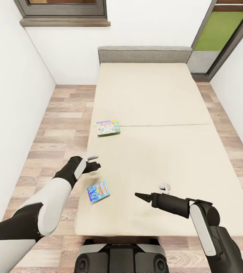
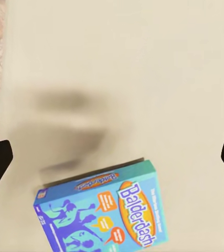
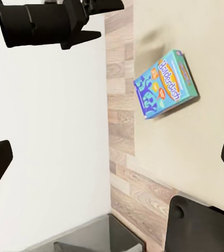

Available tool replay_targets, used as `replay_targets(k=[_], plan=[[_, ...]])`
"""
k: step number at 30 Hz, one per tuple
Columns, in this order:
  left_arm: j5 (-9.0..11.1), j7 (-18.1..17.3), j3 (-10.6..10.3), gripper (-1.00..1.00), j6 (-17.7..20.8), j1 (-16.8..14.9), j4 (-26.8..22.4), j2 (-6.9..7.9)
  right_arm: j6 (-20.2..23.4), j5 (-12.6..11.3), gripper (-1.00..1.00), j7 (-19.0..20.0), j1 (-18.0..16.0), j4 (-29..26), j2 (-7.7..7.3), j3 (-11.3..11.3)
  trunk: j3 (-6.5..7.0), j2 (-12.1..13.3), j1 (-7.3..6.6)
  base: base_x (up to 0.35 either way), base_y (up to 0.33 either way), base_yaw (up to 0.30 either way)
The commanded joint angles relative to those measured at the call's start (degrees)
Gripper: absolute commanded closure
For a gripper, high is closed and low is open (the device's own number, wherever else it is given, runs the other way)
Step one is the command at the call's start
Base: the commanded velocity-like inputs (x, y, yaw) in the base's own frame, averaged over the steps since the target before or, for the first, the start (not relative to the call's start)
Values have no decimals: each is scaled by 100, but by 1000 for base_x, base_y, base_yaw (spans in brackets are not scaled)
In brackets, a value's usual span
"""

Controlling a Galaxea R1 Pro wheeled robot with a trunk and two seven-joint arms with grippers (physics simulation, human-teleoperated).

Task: Put all the toys in the child's room - the three board games (two on the bed and one on the table), the two jigsaw puzzles on the table, and the tennis ball on the table - inside the toy box on the table in the child's room.

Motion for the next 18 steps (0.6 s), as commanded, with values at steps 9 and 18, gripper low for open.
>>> replay_targets(k=[9,18], plan=[[20,30,19,-100,33,-7,-9,-24,28,-1082,-100,1295,-4,-24,-295,-14,-92,-9,3,0,0,0],[12,44,8,-100,32,-7,-9,-54,28,-1645,-100,1827,41,-26,-914,-319,-177,-9,3,0,0,0]])
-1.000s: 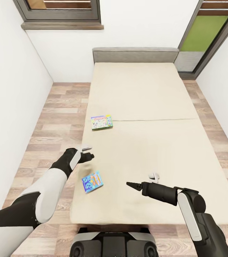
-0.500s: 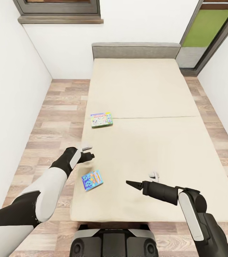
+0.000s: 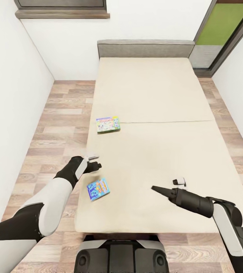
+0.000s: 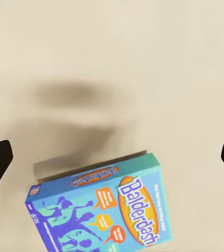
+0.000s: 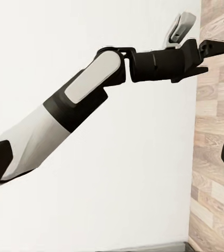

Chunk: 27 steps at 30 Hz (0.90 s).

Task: Put all the toys in the child's room - the three board games (two on the bed and one on the table), the two jigsaw puzzles on the table, and the tennis ball on the table - inside the toy box on the table in the child's room.

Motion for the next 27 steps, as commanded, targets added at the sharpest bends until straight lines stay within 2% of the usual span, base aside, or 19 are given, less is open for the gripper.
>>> replay_targets(k=[1,8,27], plan=[[15,30,24,-100,25,-2,-9,-9,19,-8,-100,46,4,-1,-14,-62,-16,-9,3,0,0,0],[9,17,11,-100,21,-1,-9,6,19,-47,-100,74,13,-1,-21,-132,-82,-9,3,0,0,0],[21,15,14,-100,-19,0,-9,11,19,-45,-100,69,18,6,-17,-129,-262,-9,3,0,0,0]])
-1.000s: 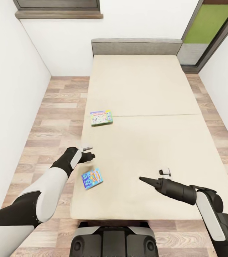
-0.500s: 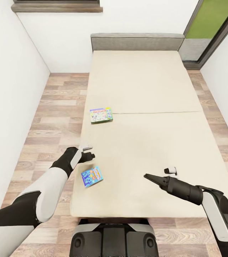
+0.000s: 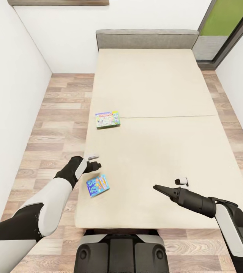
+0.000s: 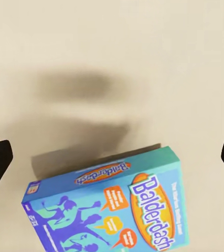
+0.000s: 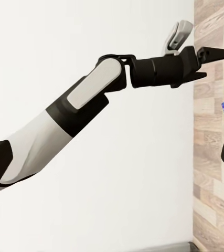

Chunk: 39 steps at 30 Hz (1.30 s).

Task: Put all the toys in the child's room - the three board games (two on the bed and one on the table), the two jigsaw puzzles on the table, and the tennis ball on the table - inside the toy box on the table in the child's room.

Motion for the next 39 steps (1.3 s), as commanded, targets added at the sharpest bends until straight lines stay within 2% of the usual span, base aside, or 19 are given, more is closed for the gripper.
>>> replay_targets(k=[1,8,24,39], plan=[[21,29,31,-100,27,-3,-13,-11,20,18,-100,24,1,0,0,2,-16,-9,3,0,0,0],[24,32,45,-100,29,-4,-142,-26,20,57,-100,-2,10,0,15,26,-68,-9,3,0,0,0],[32,4,53,-100,72,-4,-597,-38,8,94,-100,-12,12,-3,35,38,-78,-9,3,0,0,0],[24,-22,50,-100,35,-5,-634,-105,8,97,-100,-17,12,-7,76,12,-81,-9,3,0,0,0]])
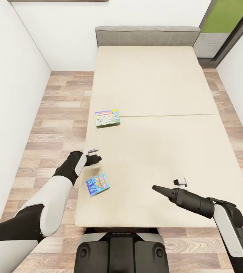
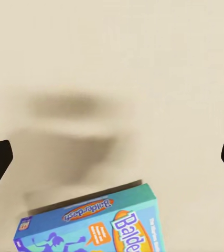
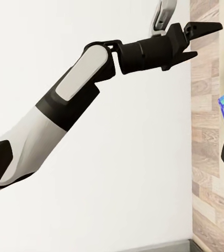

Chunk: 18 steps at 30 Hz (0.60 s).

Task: Put all the toys in the child's room - the three board games (two on the bed and one on the table), the two jigsaw puzzles on the table, and the tennis ball on the table - inside the toy box on the table in the child's room.

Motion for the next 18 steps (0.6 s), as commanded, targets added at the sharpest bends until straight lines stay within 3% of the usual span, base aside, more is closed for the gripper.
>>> replay_targets(k=[1,18], plan=[[20,24,30,-100,27,-2,-9,-5,20,17,-100,27,-3,2,-1,-5,-11,-9,3,0,0,0],[19,14,21,-100,5,2,-1,-2,17,16,-100,27,-3,23,17,-11,-140,-9,3,0,0,0]])
